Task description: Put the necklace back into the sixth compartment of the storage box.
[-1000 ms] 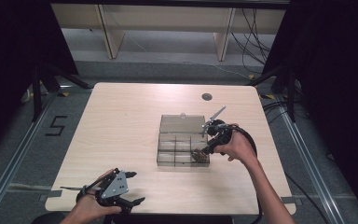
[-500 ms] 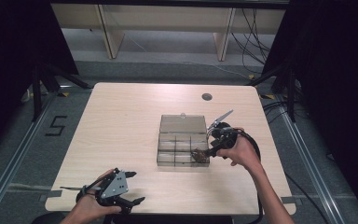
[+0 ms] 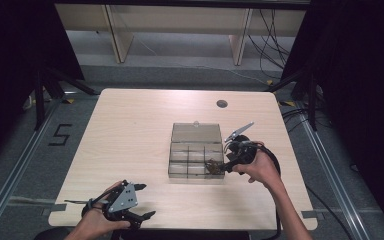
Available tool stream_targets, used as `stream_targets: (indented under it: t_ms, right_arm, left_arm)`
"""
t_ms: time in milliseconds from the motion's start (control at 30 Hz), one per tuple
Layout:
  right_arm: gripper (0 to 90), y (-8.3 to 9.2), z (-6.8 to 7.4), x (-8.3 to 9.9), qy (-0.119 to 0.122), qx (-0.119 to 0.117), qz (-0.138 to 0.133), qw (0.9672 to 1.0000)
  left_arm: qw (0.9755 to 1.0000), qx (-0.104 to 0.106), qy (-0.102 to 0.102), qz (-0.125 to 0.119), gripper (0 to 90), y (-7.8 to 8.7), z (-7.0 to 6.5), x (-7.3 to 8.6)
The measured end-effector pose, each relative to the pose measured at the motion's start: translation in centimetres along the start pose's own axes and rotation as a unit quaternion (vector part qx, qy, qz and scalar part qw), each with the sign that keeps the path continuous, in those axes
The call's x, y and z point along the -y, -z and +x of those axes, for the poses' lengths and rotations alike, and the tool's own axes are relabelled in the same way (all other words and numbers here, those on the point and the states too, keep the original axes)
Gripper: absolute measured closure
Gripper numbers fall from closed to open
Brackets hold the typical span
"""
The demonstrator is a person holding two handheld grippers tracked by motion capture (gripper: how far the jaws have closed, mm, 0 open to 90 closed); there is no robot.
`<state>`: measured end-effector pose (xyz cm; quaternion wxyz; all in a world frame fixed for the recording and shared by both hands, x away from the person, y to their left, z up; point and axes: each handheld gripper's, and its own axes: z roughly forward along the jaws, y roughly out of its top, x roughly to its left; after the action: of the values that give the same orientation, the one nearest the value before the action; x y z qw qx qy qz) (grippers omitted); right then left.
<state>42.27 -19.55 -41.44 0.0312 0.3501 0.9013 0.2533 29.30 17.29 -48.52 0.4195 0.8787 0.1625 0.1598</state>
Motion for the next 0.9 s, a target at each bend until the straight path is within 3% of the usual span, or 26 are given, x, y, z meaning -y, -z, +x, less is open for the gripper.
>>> stream_targets:
  t_ms: [400, 467, 567, 600, 633, 667, 700, 733, 767, 833, 867, 900]
  right_arm:
    - [31.6, 0.1, 0.6, 1.0, -0.018, 0.008, -0.027, 0.9995]
    - [30.9, 0.1, 0.7, 1.3, -0.038, 0.010, -0.022, 0.9990]
    - [28.0, 0.0, 0.9, 1.9, -0.043, 0.004, -0.035, 0.9985]
    - [27.6, 0.1, 1.0, 2.0, -0.046, 0.004, -0.034, 0.9983]
    - [27.1, 0.1, 1.0, 2.1, -0.039, 0.003, -0.043, 0.9983]
    - [26.5, 0.2, 1.3, 2.2, -0.050, -0.001, -0.040, 0.9979]
    - [26.4, 0.1, 1.1, 2.3, -0.035, -0.002, -0.054, 0.9980]
    - [26.2, 0.0, 1.3, 2.4, -0.040, -0.004, -0.061, 0.9974]
    - [26.1, 0.1, 1.3, 2.5, -0.031, -0.003, -0.058, 0.9978]
    - [25.6, 0.2, 1.7, 2.8, -0.051, 0.002, -0.054, 0.9972]
    - [25.6, -0.1, 1.6, 2.9, -0.039, 0.003, -0.068, 0.9970]
    - [25.6, 0.0, 1.7, 3.1, -0.043, 0.005, -0.055, 0.9975]
  left_arm:
    - [1.0000, 0.001, -0.001, 0.001, 15.6, 0.1, 0.1, 0.0]
    - [1.0000, -0.002, 0.007, -0.004, 15.7, 0.0, 0.0, -0.1]
    - [1.0000, 0.001, -0.010, 0.003, 15.7, 0.1, 0.1, -0.1]
    - [1.0000, 0.002, 0.002, 0.005, 15.6, 0.0, 0.0, 0.0]
    - [1.0000, 0.002, 0.001, 0.001, 15.7, 0.0, 0.0, 0.0]
    - [1.0000, 0.002, 0.001, 0.001, 15.7, 0.0, 0.0, 0.0]
    - [1.0000, 0.001, 0.002, 0.001, 15.6, 0.0, 0.0, 0.0]
    - [1.0000, 0.000, 0.001, 0.001, 15.7, 0.0, 0.0, 0.0]
    - [1.0000, 0.000, 0.001, 0.001, 15.6, 0.0, 0.0, 0.0]
    - [1.0000, 0.001, 0.001, 0.002, 15.6, 0.0, 0.0, 0.0]
    - [0.9999, 0.001, 0.010, -0.006, 15.7, -0.1, -0.2, 0.0]
    - [0.9999, 0.001, 0.010, -0.006, 15.6, -0.2, -0.2, 0.0]
